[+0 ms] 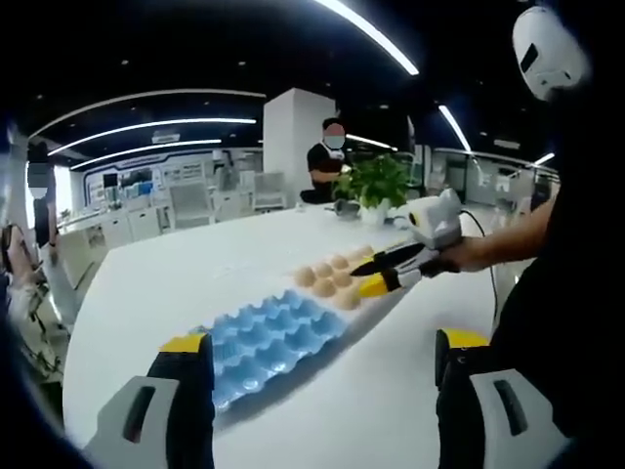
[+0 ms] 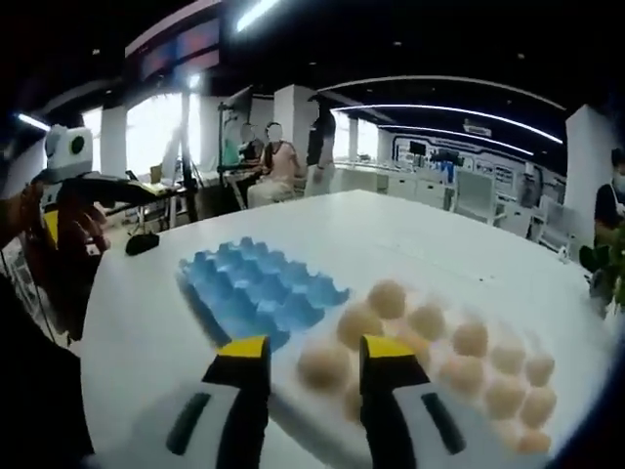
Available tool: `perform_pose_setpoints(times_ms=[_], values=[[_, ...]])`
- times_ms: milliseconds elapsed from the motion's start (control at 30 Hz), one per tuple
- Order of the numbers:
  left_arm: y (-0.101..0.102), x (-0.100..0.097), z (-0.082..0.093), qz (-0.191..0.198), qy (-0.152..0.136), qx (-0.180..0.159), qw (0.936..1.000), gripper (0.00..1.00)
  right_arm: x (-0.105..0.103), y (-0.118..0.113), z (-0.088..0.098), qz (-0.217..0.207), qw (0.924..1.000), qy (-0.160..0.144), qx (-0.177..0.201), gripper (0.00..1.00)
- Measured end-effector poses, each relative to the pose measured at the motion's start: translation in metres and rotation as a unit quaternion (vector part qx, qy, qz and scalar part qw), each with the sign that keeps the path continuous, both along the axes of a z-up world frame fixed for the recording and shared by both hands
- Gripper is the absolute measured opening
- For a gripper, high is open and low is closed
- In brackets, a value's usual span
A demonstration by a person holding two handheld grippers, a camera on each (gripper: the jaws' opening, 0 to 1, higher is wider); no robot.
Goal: Place the egg into an empty slot of the egg tray after lifting it from the table, then release the egg inside the slot.
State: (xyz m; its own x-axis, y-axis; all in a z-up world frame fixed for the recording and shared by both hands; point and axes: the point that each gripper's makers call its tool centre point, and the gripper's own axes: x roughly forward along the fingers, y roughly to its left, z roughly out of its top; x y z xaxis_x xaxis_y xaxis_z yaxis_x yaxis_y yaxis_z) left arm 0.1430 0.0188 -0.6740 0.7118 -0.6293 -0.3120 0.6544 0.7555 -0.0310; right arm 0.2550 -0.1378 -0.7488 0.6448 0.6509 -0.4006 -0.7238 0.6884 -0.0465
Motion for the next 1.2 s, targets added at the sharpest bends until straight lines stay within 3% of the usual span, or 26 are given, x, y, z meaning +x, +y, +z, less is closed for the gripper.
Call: perform_pose_setpoints(times_ms=[300,567,600,667,700,767,833,1200], values=[[0.009,0.005,-0.001,0.013,0.005,-0.004,0.9999,0.98,0.007,0.002,-0.018,0.004,0.9993,0.027,-0.024,0.40],[0.013,0.010,0.001,0.020,0.001,-0.004,0.9998,0.97,0.013,0.001,-0.022,0.002,0.9987,0.026,-0.044,0.31],[0.014,0.011,0.001,0.020,0.001,-0.004,0.9998,0.97,0.014,-0.002,-0.024,0.005,0.9974,0.018,-0.070,0.30],[0.014,0.011,0.002,0.019,-0.001,-0.004,0.9998,0.97,0.012,-0.001,-0.025,0.010,0.9961,0.019,-0.086,0.31],[0.014,0.011,0.002,0.020,-0.001,-0.003,0.9998,0.96,0.011,-0.003,-0.028,0.026,0.9910,0.009,-0.131,0.31],[0.015,0.012,0.002,0.021,-0.002,-0.004,0.9998,0.96,0.009,-0.001,-0.031,0.038,0.9869,0.008,-0.157,0.31],[0.015,0.013,0.003,0.022,-0.002,-0.006,0.9997,0.96,0.010,0.000,-0.030,0.024,0.9900,0.027,-0.136,0.30],[0.019,0.016,0.003,0.027,-0.005,-0.010,0.9996,0.95,0.014,0.003,-0.035,0.039,0.9863,0.059,-0.149,0.27]])
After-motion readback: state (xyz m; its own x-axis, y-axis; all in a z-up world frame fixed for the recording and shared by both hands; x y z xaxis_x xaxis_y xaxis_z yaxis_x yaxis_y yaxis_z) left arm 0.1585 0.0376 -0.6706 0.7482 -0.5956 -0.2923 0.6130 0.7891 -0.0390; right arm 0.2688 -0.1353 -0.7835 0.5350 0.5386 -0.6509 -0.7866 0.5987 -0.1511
